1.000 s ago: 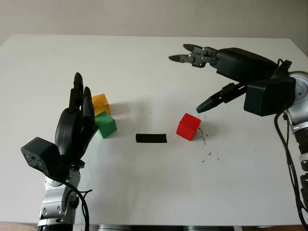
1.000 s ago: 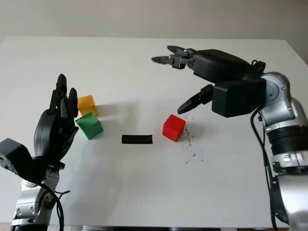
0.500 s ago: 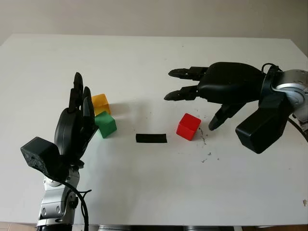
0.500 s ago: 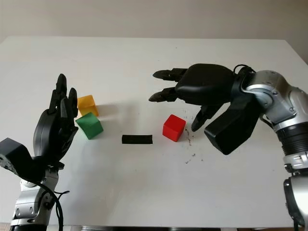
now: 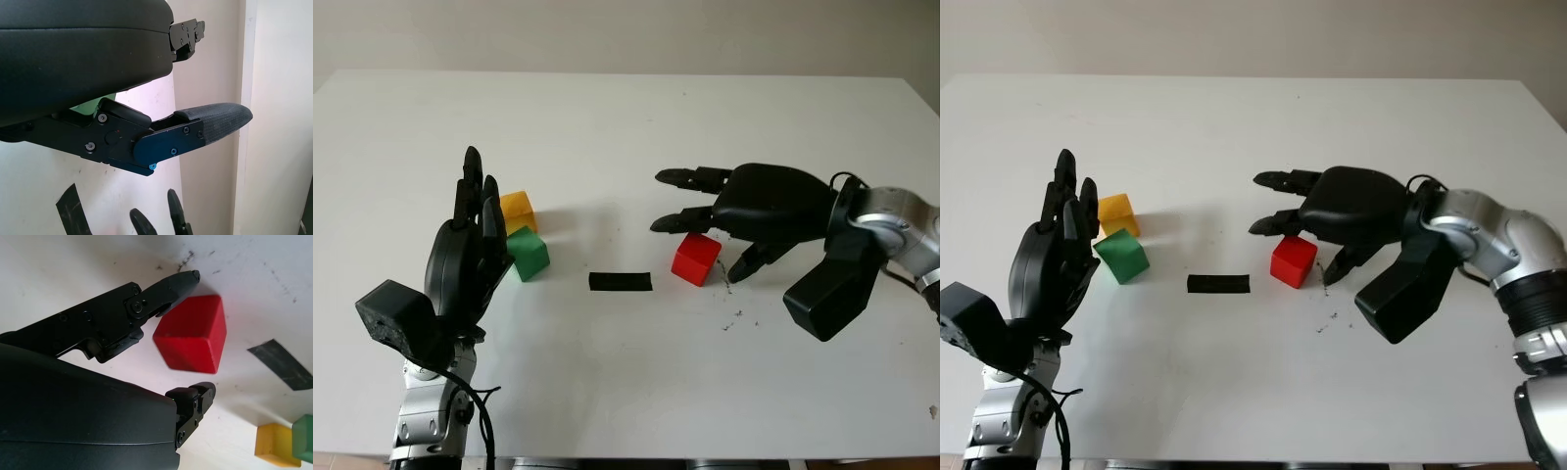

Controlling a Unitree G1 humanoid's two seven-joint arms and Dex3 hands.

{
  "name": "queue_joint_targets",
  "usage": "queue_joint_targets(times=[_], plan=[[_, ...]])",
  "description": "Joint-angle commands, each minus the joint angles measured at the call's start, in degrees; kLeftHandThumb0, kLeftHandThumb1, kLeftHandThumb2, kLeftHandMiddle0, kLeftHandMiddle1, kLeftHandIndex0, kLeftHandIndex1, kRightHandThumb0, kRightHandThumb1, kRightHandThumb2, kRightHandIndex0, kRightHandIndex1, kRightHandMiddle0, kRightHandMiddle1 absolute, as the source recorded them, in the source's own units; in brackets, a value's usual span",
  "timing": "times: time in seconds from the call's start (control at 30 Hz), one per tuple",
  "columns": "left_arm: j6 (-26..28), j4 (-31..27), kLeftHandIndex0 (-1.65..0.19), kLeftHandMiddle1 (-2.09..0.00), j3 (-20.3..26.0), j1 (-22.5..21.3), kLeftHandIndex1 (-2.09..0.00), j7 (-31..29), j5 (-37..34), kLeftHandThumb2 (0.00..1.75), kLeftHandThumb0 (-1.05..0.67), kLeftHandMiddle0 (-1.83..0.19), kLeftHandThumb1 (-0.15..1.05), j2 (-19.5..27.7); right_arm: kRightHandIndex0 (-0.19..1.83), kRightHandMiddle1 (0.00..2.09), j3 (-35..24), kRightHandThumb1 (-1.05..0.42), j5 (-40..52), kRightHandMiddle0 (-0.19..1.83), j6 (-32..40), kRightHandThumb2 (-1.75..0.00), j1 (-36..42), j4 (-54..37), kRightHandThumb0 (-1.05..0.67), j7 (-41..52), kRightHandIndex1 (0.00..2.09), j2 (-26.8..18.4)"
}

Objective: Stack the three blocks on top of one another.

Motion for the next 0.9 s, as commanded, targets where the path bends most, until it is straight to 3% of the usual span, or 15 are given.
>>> queue_joint_targets(times=[0.0, 0.33, 0.37, 0.43, 0.47, 0.53, 0.67, 0.87], plan=[[-0.1, -1.2, 0.19, 0.0, -0.2, 0.8, 0.0, 0.1, 0.5, 0.71, -0.75, 0.19, 1.05, 0.1, -0.05, 0.09, 0.9, -0.88, -1.6, 0.36, -0.9, -0.06, -0.9, 1.8, -0.56, -2.7, 0.05, 0.3], [-0.3, -1.3, 0.19, 0.0, -0.4, 1.0, 0.0, 0.2, 1.8, 0.71, -0.74, 0.19, 1.05, 0.2, 0.05, 0.24, 3.5, -0.99, -5.0, 0.59, -3.1, -0.08, -2.6, 7.7, -0.4, -14.2, 0.08, 0.9], [-0.3, -1.2, 0.19, 0.0, -0.4, 1.1, 0.0, 0.2, 1.8, 0.71, -0.74, 0.19, 1.05, 0.2, 0.07, 0.36, 3.7, -1.01, -5.5, 0.58, -3.3, -0.07, -2.7, 7.9, -0.39, -15.8, 0.07, 0.9], [-0.1, -1.2, 0.19, 0.0, -0.3, 1.0, 0.0, 0.0, 1.6, 0.71, -0.74, 0.19, 1.05, 0.2, 0.15, 0.95, 4.0, -1.01, -6.6, 0.43, -3.8, -0.06, -3.0, 8.3, -0.37, -19.3, 0.07, 0.8], [0.0, -1.2, 0.19, 0.0, -0.3, 1.0, 0.0, 0.0, 1.6, 0.71, -0.74, 0.19, 1.05, 0.2, 0.17, 1.14, 4.0, -1.02, -6.7, 0.38, -4.0, -0.06, -3.3, 8.4, -0.37, -20.1, 0.06, 0.6], [0.2, -1.2, 0.19, 0.0, -0.4, 1.0, 0.0, -0.1, 1.7, 0.71, -0.74, 0.19, 1.05, 0.3, 0.19, 1.33, 4.2, -1.04, -7.0, 0.33, -4.0, -0.06, -3.8, 8.4, -0.35, -21.3, 0.06, 0.4], [0.3, -1.2, 0.19, 0.0, -0.4, 0.9, 0.0, 0.3, 1.9, 0.7, -0.74, 0.19, 1.05, 0.1, 0.23, 1.41, 4.5, -1.04, -8.2, 0.32, -3.2, -0.06, -5.3, 8.0, -0.31, -22.2, 0.08, -0.3], [-0.1, -1.1, 0.19, 0.0, -0.6, 0.9, 0.0, 0.4, 2.1, 0.71, -0.74, 0.19, 1.05, 0.1, 0.25, 1.35, 4.3, -1.02, -8.6, 0.35, -1.9, -0.05, -8.1, 8.3, -0.31, -22.6, 0.07, -1.1]])
